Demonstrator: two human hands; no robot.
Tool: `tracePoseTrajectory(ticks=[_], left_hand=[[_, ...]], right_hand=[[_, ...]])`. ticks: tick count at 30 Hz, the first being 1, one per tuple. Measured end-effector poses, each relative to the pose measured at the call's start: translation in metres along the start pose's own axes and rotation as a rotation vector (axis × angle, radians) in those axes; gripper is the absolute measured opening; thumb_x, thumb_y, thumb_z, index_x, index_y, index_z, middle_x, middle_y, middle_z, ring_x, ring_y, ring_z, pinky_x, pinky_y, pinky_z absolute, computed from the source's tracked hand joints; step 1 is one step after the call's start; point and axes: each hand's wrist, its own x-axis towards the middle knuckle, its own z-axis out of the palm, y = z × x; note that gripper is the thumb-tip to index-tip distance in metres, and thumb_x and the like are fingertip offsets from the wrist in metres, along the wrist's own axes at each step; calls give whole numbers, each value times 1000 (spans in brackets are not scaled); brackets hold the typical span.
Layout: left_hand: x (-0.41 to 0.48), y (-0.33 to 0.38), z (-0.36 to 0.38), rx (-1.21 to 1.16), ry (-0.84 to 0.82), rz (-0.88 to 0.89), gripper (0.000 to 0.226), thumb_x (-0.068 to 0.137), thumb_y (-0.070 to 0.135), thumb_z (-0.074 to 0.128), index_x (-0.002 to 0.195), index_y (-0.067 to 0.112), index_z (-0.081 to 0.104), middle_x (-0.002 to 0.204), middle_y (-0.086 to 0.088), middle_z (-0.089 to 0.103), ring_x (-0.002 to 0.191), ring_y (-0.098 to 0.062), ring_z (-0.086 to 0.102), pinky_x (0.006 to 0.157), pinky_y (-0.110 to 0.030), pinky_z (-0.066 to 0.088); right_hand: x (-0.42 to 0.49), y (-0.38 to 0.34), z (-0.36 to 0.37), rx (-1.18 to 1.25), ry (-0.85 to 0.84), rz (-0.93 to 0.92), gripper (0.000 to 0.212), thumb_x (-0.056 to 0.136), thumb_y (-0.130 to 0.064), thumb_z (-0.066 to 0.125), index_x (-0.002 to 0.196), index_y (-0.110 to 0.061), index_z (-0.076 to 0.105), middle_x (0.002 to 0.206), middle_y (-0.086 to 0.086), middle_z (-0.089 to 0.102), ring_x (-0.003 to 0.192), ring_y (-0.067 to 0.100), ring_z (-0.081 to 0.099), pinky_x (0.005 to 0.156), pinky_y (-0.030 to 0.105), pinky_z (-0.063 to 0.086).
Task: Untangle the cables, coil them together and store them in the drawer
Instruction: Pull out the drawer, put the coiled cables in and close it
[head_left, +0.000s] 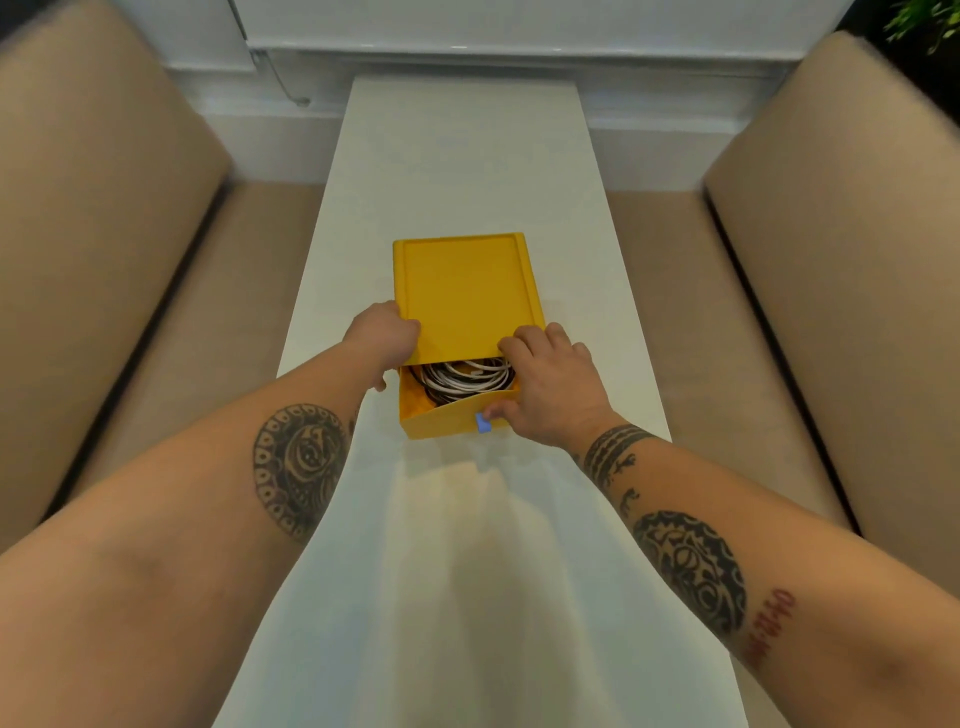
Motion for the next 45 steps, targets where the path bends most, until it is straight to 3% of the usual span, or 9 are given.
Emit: tracePoseTrajectory(ticks=[5,9,11,18,24,32,45], left_hand=[[4,-1,-1,-21,-34,-31,49,104,37,40,148,14,35,144,-18,46,123,-50,50,84,-60,51],[8,1,8,-287,-1,-105,55,103,42,43,149,13,32,149,-15,40,132,-47,43,98,-61,43],[10,2,11,-396,41,-48,62,100,52,46,149,17,33,146,-10,45,127,-40,48,98,-55,45],[15,-11,25,-444,64,98,54,104,54,38,153,32,33,143,-3,51,117,-29,53,98,-46,47],[19,-11,17,-454,-18,87,51,102,54,43,150,36,38,141,-2,54,120,-33,55,102,-58,47],[10,-5,14,-396,-86,-9,56,100,57,43,152,42,29,150,-3,45,129,-44,48,92,-75,44],[5,0,15,-360,-46,-6,55,103,52,41,154,38,27,152,-5,41,130,-45,45,88,-75,47]], right_hand=[[-3,1,0,-52,-41,11,95,70,-85,54,145,-28,38,146,-1,43,128,34,37,96,51,36],[-5,-14,8,22,-133,73,120,61,-91,56,155,-24,21,164,1,17,152,38,3,114,67,18],[-1,-22,9,27,-143,78,120,61,-90,59,152,-19,25,164,2,15,153,39,0,115,67,18],[8,-32,6,-46,-121,83,100,69,-85,58,139,-18,35,158,7,28,147,42,19,102,60,37],[16,-33,7,-61,-56,89,81,71,-84,57,124,-23,45,132,0,48,122,32,41,88,53,42],[36,-34,8,-9,47,126,59,80,-68,64,117,-24,53,119,-2,55,114,28,47,89,48,37],[47,-30,11,101,-2,82,43,83,-59,67,103,-22,58,106,1,61,110,29,51,86,41,35]])
